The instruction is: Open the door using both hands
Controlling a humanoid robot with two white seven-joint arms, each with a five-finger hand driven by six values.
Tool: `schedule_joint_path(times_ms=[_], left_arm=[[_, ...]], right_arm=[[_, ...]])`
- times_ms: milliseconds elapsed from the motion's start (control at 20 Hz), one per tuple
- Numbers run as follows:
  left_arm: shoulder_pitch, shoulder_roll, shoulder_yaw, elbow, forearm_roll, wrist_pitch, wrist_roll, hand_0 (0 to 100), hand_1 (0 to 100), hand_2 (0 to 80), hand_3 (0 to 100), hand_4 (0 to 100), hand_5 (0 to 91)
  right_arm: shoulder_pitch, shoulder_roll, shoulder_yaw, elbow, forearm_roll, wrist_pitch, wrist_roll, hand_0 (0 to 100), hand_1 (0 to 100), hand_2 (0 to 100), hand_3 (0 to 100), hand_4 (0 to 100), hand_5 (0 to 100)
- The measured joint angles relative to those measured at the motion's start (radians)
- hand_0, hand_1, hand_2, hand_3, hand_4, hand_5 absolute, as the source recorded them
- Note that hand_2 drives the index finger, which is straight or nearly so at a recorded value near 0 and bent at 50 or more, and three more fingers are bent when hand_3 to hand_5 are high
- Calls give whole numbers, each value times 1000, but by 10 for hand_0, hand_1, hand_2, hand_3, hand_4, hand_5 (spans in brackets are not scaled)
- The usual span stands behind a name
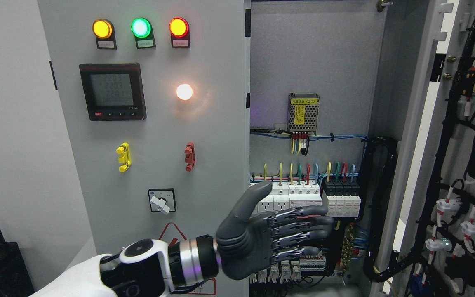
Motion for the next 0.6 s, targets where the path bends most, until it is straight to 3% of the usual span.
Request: schedule_joint_path(times_ms=[200, 601], left_arm=[[91, 155, 4, -33, -19, -4, -102, 0, 0, 0, 0, 33, 0], [396, 391, 57, -12, -117, -24, -186, 0, 0, 0, 0, 33, 0]], right_arm=[[0, 0, 0, 0, 0, 0, 0, 0, 0, 0, 0, 0, 0], [0, 0, 0, 0, 0, 0, 0, 0, 0, 0, 0, 0, 0]])
